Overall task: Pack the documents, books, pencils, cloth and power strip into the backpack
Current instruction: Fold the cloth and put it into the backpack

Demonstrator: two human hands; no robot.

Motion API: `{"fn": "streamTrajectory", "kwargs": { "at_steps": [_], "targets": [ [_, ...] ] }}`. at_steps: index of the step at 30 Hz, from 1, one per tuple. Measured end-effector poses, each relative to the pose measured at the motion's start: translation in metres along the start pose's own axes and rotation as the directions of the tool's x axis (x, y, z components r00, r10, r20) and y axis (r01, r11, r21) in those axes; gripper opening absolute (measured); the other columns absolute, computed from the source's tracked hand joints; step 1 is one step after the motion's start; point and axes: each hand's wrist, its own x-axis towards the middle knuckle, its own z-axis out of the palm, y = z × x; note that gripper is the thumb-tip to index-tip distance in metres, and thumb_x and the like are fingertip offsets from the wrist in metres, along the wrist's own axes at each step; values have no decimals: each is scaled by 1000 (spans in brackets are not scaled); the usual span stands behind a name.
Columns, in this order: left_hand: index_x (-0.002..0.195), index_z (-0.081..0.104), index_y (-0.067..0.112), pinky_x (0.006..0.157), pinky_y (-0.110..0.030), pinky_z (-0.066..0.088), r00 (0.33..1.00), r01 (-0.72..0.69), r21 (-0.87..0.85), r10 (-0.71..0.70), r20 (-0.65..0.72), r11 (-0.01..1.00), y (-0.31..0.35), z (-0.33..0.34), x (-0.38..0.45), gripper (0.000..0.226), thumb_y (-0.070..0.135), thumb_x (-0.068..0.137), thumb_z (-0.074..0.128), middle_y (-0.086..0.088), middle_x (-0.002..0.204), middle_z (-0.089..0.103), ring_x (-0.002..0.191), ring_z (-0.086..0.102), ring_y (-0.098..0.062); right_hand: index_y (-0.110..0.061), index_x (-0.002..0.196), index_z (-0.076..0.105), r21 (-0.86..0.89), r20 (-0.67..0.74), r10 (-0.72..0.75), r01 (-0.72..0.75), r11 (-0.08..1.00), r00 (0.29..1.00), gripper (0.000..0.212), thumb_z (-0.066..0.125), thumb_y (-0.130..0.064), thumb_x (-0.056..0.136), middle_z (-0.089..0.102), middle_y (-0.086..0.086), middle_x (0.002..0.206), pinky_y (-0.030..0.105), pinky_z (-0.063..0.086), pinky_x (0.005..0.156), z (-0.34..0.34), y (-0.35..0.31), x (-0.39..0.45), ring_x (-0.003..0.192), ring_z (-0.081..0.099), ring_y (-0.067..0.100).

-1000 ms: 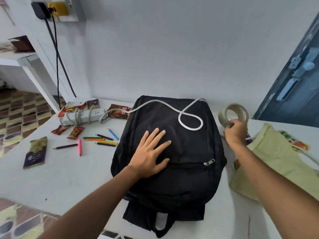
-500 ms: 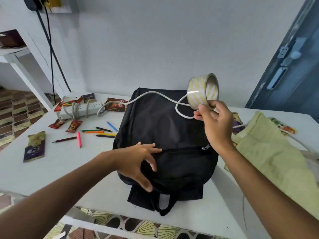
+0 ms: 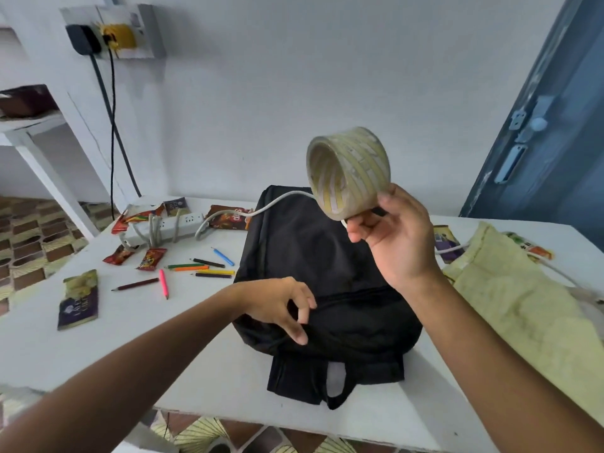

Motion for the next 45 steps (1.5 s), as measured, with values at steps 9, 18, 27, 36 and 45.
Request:
{"fn": "streamTrajectory", "kwargs": {
  "at_steps": [9, 18, 27, 36, 45],
  "targets": [
    [74, 69, 19, 100, -27, 35, 997, -40, -107, 47, 59, 993, -8, -13, 5, 17, 32, 84, 70, 8, 123, 59, 114, 53, -5, -7, 79, 64, 130, 137, 135, -153, 980, 981, 38, 81, -34, 58, 58, 12, 72, 26, 38, 47, -7, 7, 2, 50, 53, 20],
    [108, 58, 36, 96, -33, 34, 990, -121, 416, 141, -17, 901, -9, 12, 14, 38, 45, 75, 74, 8, 120, 39, 115, 32, -14, -6, 79, 60, 152, 62, 245, -251, 956, 968, 43, 84, -31, 52, 57, 11, 75, 24, 33, 47, -21, 26, 2, 48, 48, 19],
    [86, 65, 16, 81, -31, 45, 974, -77, -204, 30, -225, 976, -24, -17, 3, 10, 21, 92, 59, -2, 83, 65, 77, 58, -11, -5, 73, 70, 284, 246, 256, -322, 903, 935, 22, 72, -25, 63, 63, 9, 74, 21, 40, 44, -24, 28, 1, 46, 52, 17],
    [82, 58, 16, 60, -13, 37, 787, -218, -268, 6, -617, 938, 5, -96, -8, 17, 18, 98, 52, 8, 68, 54, 59, 46, 2, 23, 111, 46, -158, 582, 553, -584, 797, 597, 59, 67, -16, 72, 65, 20, 66, 25, 49, 45, -34, 30, -8, 47, 63, 22],
    [86, 61, 15, 61, -11, 37, 580, -254, 58, 200, -789, 966, 36, -141, -19, 16, 14, 97, 50, 5, 72, 60, 64, 49, -1, -4, 91, 56, -280, 84, 718, -675, 683, 691, 20, 61, -18, 78, 59, 9, 68, 22, 40, 40, -41, 51, -17, 42, 53, 18]
  ]
}}
